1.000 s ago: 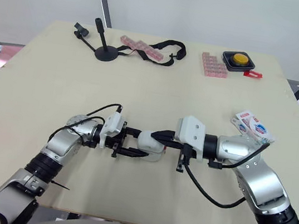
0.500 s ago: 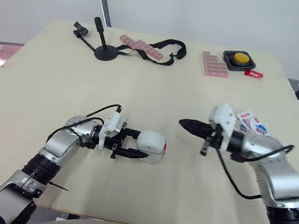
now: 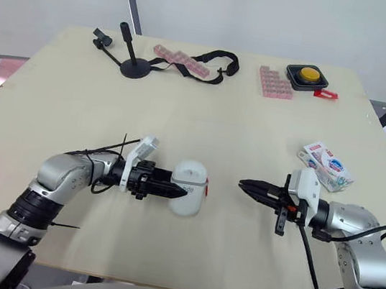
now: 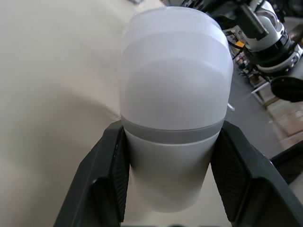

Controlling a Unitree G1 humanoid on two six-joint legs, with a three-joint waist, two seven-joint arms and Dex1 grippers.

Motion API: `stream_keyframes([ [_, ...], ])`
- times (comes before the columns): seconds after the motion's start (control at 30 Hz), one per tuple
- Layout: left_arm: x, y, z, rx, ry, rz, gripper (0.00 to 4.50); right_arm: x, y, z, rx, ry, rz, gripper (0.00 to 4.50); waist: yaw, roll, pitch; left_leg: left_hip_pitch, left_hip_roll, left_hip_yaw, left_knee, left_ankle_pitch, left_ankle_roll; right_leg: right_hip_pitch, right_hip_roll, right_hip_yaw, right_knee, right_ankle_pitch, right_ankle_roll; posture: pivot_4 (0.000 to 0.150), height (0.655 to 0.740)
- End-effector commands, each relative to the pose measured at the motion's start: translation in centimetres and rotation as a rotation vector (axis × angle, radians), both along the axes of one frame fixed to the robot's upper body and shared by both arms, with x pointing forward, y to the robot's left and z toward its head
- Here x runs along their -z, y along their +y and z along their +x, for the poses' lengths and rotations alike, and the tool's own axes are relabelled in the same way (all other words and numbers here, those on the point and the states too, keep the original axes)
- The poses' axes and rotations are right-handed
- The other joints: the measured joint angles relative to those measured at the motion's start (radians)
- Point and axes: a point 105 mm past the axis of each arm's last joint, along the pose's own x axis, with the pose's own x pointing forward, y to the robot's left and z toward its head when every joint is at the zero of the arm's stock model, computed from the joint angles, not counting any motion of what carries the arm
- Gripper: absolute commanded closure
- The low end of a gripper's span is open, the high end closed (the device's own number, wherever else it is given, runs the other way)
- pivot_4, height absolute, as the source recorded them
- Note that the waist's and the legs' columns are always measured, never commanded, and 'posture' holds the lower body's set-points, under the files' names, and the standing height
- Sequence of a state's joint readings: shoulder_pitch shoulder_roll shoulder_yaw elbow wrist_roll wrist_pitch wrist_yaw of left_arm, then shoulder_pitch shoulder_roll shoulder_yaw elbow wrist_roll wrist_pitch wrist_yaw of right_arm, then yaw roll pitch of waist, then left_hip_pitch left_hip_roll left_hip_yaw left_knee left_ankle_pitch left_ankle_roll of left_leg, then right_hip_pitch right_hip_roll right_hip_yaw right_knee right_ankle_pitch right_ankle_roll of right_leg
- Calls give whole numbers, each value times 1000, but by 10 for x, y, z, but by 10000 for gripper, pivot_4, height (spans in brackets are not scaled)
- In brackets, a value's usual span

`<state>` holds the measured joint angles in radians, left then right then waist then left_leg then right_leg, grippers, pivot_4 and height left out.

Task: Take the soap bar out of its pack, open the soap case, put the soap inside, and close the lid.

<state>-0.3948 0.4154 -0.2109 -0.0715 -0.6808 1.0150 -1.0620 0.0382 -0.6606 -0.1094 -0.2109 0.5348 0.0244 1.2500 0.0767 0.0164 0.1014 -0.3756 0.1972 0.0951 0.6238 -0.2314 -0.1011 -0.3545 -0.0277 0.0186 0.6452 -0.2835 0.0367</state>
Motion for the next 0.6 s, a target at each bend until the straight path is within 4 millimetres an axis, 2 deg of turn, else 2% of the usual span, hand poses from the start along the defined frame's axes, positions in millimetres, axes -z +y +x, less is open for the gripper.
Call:
stream_keyframes([
  [0.03, -9, 4, -3, 12, 131, 16, 25773, -3, 5, -4, -57, -64, -27, 26560, 0, 0, 0, 0, 0, 0, 0, 0, 0, 0, 0, 0, 0, 0, 0, 1500, 7400],
  [0.17, -10, 5, -6, 10, 252, 29, 25773, -3, 9, -3, -69, -65, -22, 12948, 1, 0, 0, -1, 0, 0, 0, 0, 0, 0, 0, 0, -2, 0, 0, 1500, 7400],
  [0.3, 1, 7, -3, -33, 353, 89, 25773, -6, 14, -4, -81, -53, -2, 365, 1, 0, 0, 0, -1, 0, -1, 0, 0, 1, 0, 0, -2, 0, 0, 1500, 7400],
  [0.6, 22, 8, 3, -89, 431, 198, 25773, -9, 17, -8, -113, 12, 12, 365, 5, 0, 0, 0, -1, -1, -3, 0, 0, 5, -1, -2, -8, 0, 0, 1500, 7400],
])
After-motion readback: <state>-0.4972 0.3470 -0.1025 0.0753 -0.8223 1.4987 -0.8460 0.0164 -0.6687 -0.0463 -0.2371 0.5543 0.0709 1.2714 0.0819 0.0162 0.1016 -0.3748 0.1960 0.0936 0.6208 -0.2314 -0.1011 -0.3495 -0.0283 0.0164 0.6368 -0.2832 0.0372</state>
